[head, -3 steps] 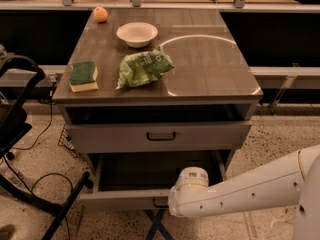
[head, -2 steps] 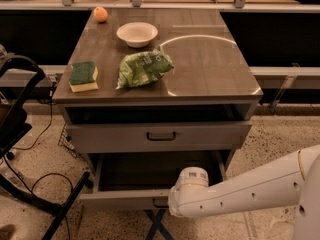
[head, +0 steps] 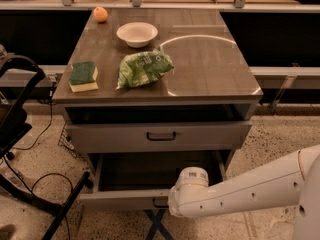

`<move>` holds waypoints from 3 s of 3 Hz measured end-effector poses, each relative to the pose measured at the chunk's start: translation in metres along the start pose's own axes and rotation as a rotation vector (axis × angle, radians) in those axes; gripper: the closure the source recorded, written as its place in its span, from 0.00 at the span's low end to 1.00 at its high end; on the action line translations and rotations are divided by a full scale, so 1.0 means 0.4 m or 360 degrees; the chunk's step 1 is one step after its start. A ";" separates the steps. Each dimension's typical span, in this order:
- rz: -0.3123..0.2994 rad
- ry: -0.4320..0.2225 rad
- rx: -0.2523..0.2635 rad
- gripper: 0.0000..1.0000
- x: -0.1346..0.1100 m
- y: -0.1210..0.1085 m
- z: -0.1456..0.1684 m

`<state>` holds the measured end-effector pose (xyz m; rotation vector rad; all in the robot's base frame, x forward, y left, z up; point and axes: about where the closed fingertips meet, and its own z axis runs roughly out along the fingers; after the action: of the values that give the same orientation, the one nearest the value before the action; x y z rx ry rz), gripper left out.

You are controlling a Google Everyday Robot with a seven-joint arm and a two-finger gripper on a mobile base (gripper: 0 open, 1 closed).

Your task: Open middle drawer

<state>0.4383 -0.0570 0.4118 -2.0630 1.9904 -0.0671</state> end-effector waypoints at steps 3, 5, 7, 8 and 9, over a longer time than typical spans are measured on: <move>-0.0001 0.0009 0.0006 0.82 0.000 -0.001 -0.008; -0.0001 0.0096 0.0085 1.00 -0.003 -0.022 -0.097; -0.0040 0.0350 0.0442 1.00 -0.004 -0.132 -0.441; -0.0065 0.0363 0.0537 1.00 0.024 -0.192 -0.467; -0.0112 0.0361 0.0594 1.00 0.082 -0.281 -0.418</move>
Offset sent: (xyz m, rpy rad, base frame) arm 0.0000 0.0000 0.0000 0.0000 0.0000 0.0000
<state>0.5125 -0.1148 0.5929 -1.9468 1.8497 -0.6612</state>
